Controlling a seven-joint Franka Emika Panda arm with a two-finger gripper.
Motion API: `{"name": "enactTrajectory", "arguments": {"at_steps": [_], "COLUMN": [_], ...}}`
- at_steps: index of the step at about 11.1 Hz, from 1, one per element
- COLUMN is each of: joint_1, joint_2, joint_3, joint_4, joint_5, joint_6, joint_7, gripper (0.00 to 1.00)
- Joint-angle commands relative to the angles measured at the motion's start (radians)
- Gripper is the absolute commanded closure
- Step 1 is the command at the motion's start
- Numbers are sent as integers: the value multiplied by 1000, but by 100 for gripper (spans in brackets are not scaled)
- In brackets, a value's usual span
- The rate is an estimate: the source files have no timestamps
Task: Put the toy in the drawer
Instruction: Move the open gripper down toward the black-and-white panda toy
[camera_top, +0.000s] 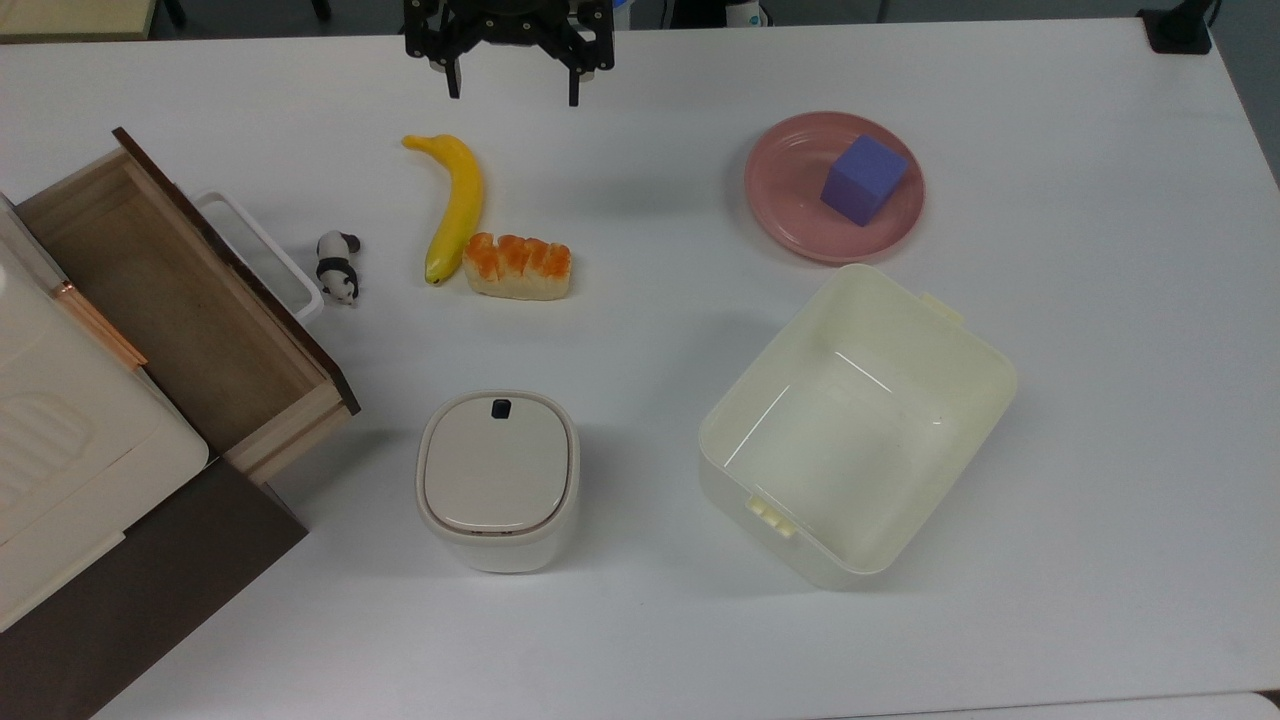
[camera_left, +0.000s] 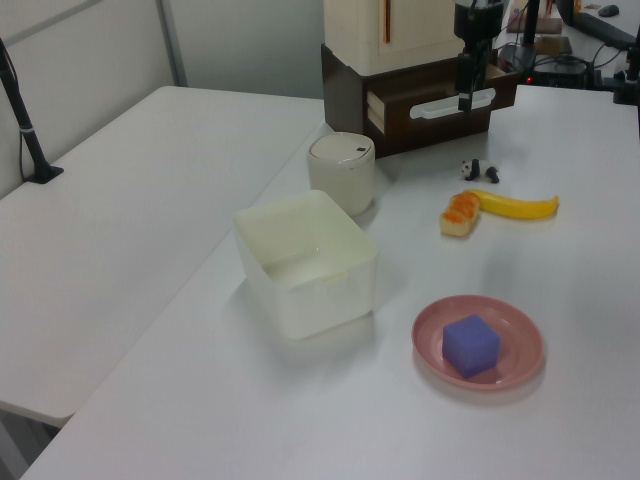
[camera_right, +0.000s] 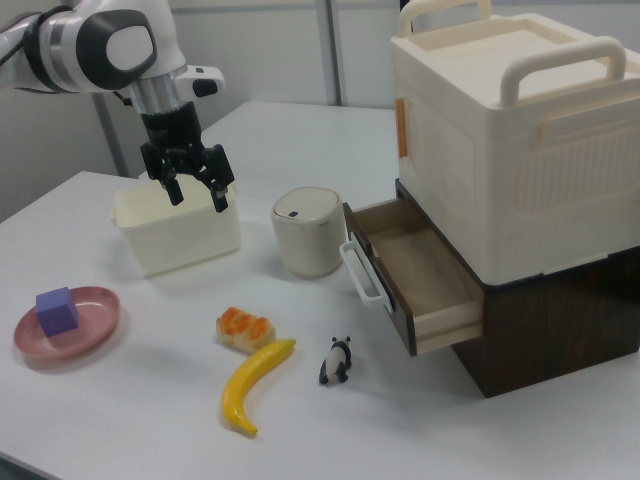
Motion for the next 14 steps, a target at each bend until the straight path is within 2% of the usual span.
{"name": "enactTrajectory", "arguments": {"at_steps": [1, 8, 11, 14], "joint_1": [17, 12, -44, -135], "joint_2": [-18, -10, -10, -10], "joint_3": [-17, -20, -20, -21], "joint_4": [-9, -9, -9, -13], "joint_5": [6, 6, 7, 43], "joint_6": [-17, -14, -14, -12], "joint_7": [10, -5, -143, -160], "gripper": [0, 0, 0, 0]}}
